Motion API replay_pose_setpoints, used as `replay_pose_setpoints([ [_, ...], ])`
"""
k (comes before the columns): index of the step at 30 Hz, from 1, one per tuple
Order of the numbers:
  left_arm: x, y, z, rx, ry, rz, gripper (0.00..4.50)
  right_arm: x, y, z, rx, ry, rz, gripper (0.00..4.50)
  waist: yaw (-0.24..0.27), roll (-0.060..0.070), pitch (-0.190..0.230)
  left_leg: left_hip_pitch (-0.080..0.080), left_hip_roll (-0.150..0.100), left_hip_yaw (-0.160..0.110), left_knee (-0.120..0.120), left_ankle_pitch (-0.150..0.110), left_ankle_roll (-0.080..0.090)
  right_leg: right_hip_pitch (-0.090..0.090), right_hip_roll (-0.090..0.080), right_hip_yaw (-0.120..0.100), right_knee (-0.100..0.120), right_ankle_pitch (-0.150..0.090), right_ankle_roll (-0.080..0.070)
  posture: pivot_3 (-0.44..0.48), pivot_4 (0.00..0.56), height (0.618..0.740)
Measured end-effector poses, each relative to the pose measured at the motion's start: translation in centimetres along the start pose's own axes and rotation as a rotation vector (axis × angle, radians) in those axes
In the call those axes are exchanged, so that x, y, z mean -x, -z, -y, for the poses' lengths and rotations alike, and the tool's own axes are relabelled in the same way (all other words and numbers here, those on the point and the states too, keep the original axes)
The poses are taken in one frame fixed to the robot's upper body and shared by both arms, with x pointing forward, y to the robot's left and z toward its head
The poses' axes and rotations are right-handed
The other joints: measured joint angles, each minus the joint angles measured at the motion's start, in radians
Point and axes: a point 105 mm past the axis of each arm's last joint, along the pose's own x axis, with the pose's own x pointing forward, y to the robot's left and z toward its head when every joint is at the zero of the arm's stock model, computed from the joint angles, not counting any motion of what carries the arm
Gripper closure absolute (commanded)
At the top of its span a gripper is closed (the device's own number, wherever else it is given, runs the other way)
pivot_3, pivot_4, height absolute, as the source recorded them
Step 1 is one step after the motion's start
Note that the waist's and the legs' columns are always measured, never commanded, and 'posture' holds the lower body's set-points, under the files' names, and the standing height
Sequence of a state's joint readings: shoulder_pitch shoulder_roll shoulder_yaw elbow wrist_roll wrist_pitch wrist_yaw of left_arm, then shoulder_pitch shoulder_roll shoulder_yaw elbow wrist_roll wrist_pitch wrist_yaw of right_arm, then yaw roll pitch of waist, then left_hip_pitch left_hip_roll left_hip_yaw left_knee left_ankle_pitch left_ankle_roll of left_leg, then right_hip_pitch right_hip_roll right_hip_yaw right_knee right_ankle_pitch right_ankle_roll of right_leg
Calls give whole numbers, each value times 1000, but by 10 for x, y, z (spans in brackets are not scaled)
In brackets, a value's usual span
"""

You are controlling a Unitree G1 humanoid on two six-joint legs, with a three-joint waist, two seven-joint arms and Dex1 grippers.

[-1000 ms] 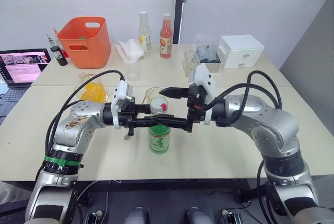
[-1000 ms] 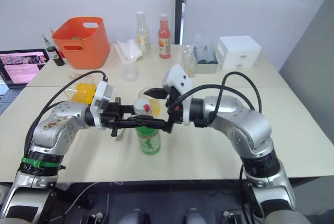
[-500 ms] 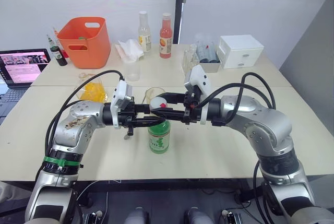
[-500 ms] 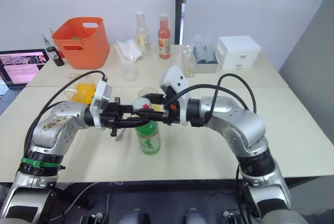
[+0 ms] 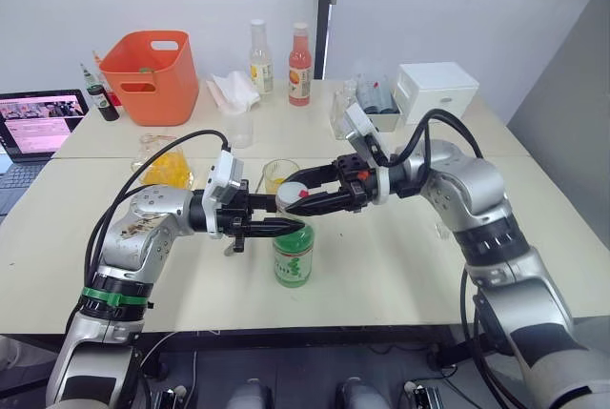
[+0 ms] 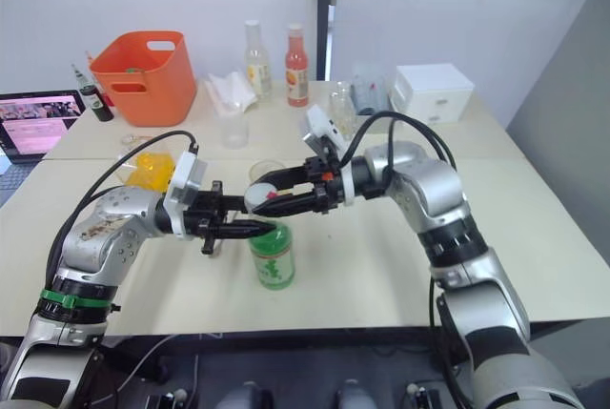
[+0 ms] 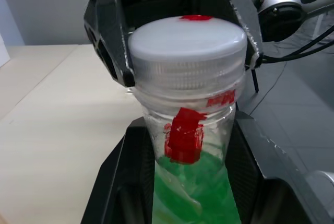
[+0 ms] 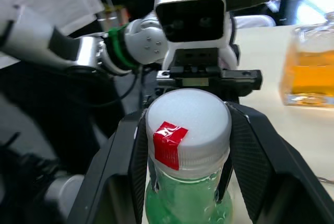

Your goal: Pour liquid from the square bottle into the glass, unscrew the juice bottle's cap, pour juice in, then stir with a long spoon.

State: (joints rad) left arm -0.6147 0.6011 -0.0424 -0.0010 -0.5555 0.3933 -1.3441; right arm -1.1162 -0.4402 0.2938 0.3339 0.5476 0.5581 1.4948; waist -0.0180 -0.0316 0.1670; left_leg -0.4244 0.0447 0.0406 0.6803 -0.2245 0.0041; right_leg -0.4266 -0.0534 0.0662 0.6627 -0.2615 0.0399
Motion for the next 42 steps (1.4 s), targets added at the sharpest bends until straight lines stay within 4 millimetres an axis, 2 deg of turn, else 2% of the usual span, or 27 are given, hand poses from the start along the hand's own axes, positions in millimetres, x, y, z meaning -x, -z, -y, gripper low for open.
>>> replay_pose_setpoints([
  [4,3,0,-1,1,-18,0,3118,-3,-2,8,5,-49,-26,2781,0,0,0,0,0,0,0,0,0,-1,0,0,0,0,0,0,150,715],
  [6,4,0,-2,1,-27,-1,3118,-4,-2,10,16,-54,-33,1756,0,0,0,0,0,0,0,0,0,-1,0,0,0,0,0,0,150,715],
  [11,2,1,1,-7,-8,-7,3118,-1,-13,9,28,-60,30,107,1,0,0,0,0,0,0,0,0,-1,-1,0,1,0,0,0,150,715],
  [12,2,1,1,-8,-8,-7,3118,0,-15,9,33,-60,36,47,2,0,0,0,0,0,0,0,0,-1,-1,0,1,0,0,0,150,715],
  [17,1,1,-1,-14,-14,-3,3118,20,-40,-12,120,-33,114,47,5,0,0,0,0,-1,0,0,0,0,-1,-1,0,0,0,0,150,715],
  [18,1,1,-1,-16,-20,-3,3118,26,-42,-23,144,16,123,47,6,0,0,0,0,-2,0,0,0,0,-1,-1,0,0,0,0,150,715],
  [19,1,1,-2,-18,-27,-3,3118,27,-40,-31,154,75,118,47,6,0,0,0,0,-2,0,0,0,0,-1,-1,0,0,0,0,150,715],
  [22,2,1,-3,-24,-36,-8,3118,22,-32,-39,155,190,93,47,2,0,0,0,0,-1,0,0,0,0,-1,-1,1,0,0,0,150,715],
  [23,1,1,-4,-29,-39,-10,3118,19,-30,-41,162,280,81,47,-1,0,0,1,0,-1,0,0,0,0,-1,0,2,0,0,0,150,715],
  [25,1,1,-5,-41,-51,-10,3118,13,-27,-41,161,447,82,47,-1,0,0,1,0,-1,0,0,0,0,-1,0,2,0,0,0,150,715],
  [30,1,1,-6,-48,-61,-13,3118,4,-15,-37,113,673,54,47,2,0,0,0,-1,-1,1,0,0,0,-1,0,1,0,0,0,150,715],
  [41,1,2,-7,-52,-62,-11,3118,-3,-1,-33,13,797,27,47,2,0,0,0,-1,-1,1,0,0,1,-1,0,1,0,0,0,150,715],
  [42,1,2,-7,-52,-62,-11,3118,-3,-1,-33,12,797,29,283,2,0,0,0,-1,-1,1,0,0,1,-1,0,1,0,0,0,150,715],
])
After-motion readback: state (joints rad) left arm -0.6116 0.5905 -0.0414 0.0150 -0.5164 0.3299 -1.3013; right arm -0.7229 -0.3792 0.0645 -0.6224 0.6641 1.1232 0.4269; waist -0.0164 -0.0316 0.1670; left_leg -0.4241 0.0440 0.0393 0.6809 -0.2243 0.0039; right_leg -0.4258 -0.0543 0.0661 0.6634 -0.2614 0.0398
